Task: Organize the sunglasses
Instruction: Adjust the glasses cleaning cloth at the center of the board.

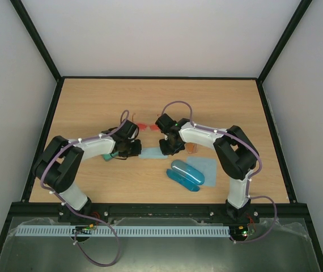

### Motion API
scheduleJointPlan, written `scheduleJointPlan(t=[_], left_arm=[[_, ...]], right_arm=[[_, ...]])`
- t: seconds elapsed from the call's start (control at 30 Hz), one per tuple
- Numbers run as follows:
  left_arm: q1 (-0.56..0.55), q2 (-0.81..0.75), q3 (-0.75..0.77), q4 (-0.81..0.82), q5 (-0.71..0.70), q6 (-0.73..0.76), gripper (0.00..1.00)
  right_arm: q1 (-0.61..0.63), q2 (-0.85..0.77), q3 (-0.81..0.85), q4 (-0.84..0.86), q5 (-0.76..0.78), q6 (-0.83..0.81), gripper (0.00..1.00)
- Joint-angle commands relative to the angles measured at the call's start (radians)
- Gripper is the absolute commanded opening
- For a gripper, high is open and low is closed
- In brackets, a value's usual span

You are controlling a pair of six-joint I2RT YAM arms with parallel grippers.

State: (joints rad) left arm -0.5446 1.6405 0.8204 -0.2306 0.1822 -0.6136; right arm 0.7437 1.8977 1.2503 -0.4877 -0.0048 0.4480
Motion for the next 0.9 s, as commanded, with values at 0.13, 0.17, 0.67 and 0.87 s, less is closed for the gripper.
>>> scheduleJointPlan(t=[0.13,0.17,0.67,0.87], left_arm=[[-0.021,-0.033,0.016,-0.013,-0.01,-0.012,0.04],[-0.021,-0.036,0.016,-0.015,-0.011,-0.013,0.03],[-0.036,-0.081,-0.012,-0.019,-0.035,-0.029,0.02],[-0.037,-0.064,-0.002,-0.019,-0.039,-0.031,0.06]], right_arm=[[0.008,0.003,-0.003,-0.022,-0.012,-0.003,0.06],[0.009,0.001,-0.004,-0.022,-0.011,-0.002,0.05],[0.022,-0.054,-0.042,-0.03,-0.013,0.003,0.01],[0.032,-0.072,-0.051,-0.045,-0.018,0.002,0.01]])
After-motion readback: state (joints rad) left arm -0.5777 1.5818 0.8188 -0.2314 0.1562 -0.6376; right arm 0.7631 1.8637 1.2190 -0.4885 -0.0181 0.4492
